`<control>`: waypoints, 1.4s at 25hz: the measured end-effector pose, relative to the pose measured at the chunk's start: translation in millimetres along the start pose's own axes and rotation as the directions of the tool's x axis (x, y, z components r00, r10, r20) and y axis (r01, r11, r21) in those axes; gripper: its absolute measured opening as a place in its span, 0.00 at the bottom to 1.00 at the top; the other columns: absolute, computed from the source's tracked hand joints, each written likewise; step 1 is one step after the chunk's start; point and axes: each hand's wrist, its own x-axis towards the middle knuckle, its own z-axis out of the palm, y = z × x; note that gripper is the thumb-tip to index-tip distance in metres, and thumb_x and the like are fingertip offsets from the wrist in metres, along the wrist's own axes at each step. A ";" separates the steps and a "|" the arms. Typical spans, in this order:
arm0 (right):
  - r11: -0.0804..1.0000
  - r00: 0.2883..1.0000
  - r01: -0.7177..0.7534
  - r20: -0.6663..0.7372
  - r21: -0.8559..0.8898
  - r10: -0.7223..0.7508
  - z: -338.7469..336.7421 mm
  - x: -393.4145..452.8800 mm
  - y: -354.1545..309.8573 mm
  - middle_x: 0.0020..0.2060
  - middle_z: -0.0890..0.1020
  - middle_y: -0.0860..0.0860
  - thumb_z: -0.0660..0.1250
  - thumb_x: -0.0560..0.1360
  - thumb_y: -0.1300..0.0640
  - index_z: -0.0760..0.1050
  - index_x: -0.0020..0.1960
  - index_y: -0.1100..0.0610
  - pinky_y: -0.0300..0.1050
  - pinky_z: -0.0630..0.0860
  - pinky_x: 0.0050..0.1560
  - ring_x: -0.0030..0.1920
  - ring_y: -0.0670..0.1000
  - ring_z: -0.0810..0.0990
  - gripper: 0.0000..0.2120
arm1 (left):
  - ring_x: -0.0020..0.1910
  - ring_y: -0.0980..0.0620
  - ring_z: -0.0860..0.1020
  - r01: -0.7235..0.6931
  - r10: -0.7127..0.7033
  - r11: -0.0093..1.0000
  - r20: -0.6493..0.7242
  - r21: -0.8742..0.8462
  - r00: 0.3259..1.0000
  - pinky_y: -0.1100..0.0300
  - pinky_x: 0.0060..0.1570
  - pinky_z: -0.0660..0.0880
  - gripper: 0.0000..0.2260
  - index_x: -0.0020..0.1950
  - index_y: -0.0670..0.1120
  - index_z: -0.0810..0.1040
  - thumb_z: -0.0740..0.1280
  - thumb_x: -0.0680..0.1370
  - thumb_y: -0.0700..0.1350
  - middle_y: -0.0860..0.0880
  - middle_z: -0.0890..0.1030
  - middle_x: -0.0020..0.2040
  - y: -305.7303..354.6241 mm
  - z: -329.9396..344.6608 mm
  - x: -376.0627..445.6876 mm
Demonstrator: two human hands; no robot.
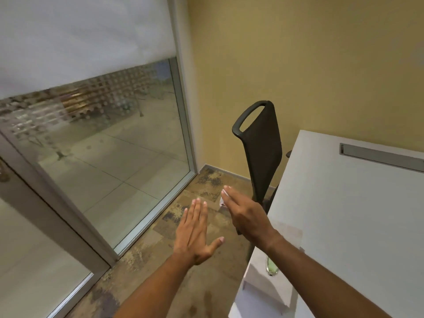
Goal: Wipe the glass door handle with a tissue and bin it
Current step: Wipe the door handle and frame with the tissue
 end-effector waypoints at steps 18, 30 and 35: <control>0.912 0.931 0.364 -0.043 0.188 -0.362 74.8 191.8 -225.4 0.61 0.79 0.65 0.70 0.64 0.79 0.76 0.62 0.69 0.54 0.83 0.49 0.60 0.62 0.80 0.26 | 0.79 0.45 0.31 0.393 -0.390 0.918 -0.285 -0.047 0.876 0.46 0.79 0.40 0.50 0.80 0.43 0.31 0.37 0.71 0.79 0.41 0.31 0.80 -277.9 -58.7 -119.2; 0.829 0.868 0.495 -0.195 0.263 -0.456 154.4 310.5 -372.3 0.60 0.80 0.64 0.50 0.70 0.67 0.77 0.61 0.69 0.54 0.81 0.50 0.59 0.62 0.81 0.25 | 0.80 0.43 0.34 0.638 -0.601 0.768 -0.418 -0.063 0.681 0.45 0.79 0.40 0.48 0.81 0.42 0.36 0.43 0.74 0.75 0.39 0.34 0.80 -440.3 -82.1 -191.5; 0.780 0.847 0.531 -0.246 0.332 -0.472 200.6 369.6 -403.9 0.59 0.80 0.64 0.56 0.70 0.72 0.77 0.61 0.69 0.56 0.82 0.51 0.59 0.62 0.80 0.22 | 0.80 0.44 0.33 0.709 -0.655 0.704 -0.429 -0.046 0.622 0.47 0.79 0.37 0.47 0.81 0.43 0.34 0.43 0.75 0.74 0.39 0.33 0.80 -507.2 -78.3 -185.4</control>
